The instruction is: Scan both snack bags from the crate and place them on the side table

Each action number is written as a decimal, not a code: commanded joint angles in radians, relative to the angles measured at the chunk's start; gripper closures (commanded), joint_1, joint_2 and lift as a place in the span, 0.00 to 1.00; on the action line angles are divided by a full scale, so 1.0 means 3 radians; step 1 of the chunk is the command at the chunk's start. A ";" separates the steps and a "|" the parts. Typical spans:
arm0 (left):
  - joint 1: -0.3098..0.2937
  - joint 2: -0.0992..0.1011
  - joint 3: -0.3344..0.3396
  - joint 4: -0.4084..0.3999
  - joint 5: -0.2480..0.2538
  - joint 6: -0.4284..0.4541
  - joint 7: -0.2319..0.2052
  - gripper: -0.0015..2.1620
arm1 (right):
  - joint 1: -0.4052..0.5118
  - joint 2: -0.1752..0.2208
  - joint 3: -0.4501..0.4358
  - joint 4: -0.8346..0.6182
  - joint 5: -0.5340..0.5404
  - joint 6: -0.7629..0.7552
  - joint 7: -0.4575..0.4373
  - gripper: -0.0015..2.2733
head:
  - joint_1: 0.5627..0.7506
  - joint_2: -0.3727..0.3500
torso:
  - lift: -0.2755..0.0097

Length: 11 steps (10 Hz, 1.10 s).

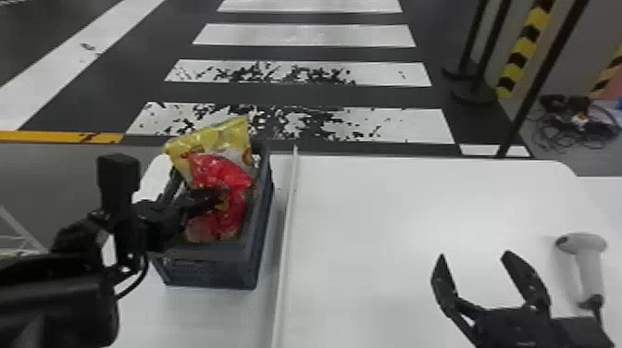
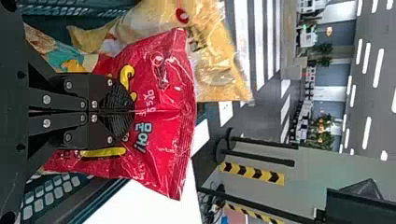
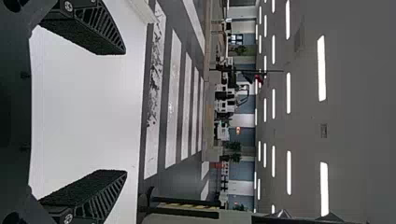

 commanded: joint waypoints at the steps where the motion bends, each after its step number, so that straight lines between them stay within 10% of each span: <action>1: 0.0125 -0.0009 0.0074 -0.0323 0.0019 0.0035 0.0004 0.99 | -0.0005 0.0005 0.0011 0.0000 0.0000 0.0003 0.0000 0.04 | 0.70 0.60 | 0.63; 6: 0.0330 -0.0009 0.0182 -0.1234 0.0346 0.0321 0.0204 0.99 | 0.0000 0.0005 0.0021 0.0005 0.0000 -0.0007 0.0000 0.04 | 0.70 0.66 | 0.63; 11: 0.0279 -0.0009 0.0095 -0.1592 0.0459 0.0566 0.0306 0.99 | 0.0015 0.0005 -0.0055 -0.0010 0.0000 0.0003 0.0000 0.04 | 0.70 0.60 | 0.63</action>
